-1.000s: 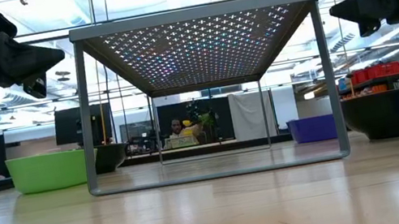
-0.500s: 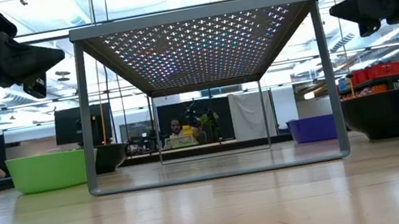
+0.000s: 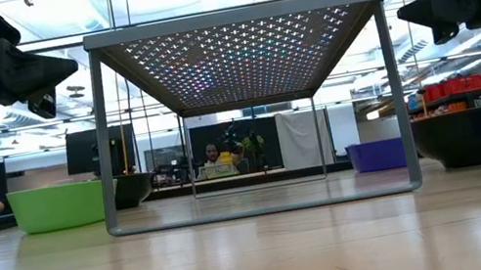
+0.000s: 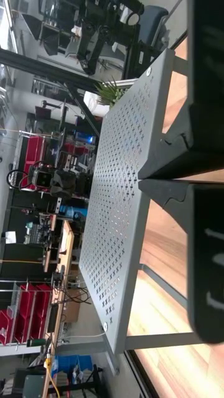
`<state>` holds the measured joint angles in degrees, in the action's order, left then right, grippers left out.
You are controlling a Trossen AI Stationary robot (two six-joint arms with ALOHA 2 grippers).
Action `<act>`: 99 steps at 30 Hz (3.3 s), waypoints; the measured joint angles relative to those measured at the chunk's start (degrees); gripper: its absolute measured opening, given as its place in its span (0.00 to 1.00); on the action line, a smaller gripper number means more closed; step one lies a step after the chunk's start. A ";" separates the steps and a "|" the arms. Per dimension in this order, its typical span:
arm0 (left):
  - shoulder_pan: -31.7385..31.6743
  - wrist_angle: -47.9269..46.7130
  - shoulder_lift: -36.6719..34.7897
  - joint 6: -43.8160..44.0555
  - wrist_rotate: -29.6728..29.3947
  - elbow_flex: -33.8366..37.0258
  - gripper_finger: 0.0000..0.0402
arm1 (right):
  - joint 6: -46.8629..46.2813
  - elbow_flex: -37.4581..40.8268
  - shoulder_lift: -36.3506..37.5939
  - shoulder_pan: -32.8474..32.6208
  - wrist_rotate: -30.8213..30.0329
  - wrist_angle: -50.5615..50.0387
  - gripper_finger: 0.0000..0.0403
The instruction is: Pick & Place Mini bowls
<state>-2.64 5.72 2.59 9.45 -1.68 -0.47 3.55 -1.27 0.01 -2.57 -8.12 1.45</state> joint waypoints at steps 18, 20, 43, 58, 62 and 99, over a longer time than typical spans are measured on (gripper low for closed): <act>-0.01 0.02 0.00 0.00 -0.01 0.00 0.03 | 0.00 0.00 0.00 0.00 0.01 0.00 0.07; -0.01 0.01 0.00 0.00 -0.02 0.00 0.03 | 0.00 0.01 0.00 0.01 0.00 -0.02 0.07; 0.01 0.00 0.00 0.00 -0.01 0.00 0.03 | -7.75 0.00 0.00 0.00 0.02 8.32 0.07; -0.01 0.00 0.00 0.00 0.00 0.00 0.03 | -22.16 -0.01 0.00 0.01 0.01 24.65 0.07; -0.01 0.00 0.00 0.00 0.00 0.00 0.03 | -25.83 -0.01 0.00 0.01 0.00 32.18 0.07; -0.01 0.00 0.00 0.00 -0.02 0.00 0.03 | -19.09 -34.10 -14.62 0.01 -3.48 44.59 0.07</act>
<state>-2.65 5.72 2.59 9.45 -1.69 -0.47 -15.54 -35.37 -14.61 -2.57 -11.60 46.04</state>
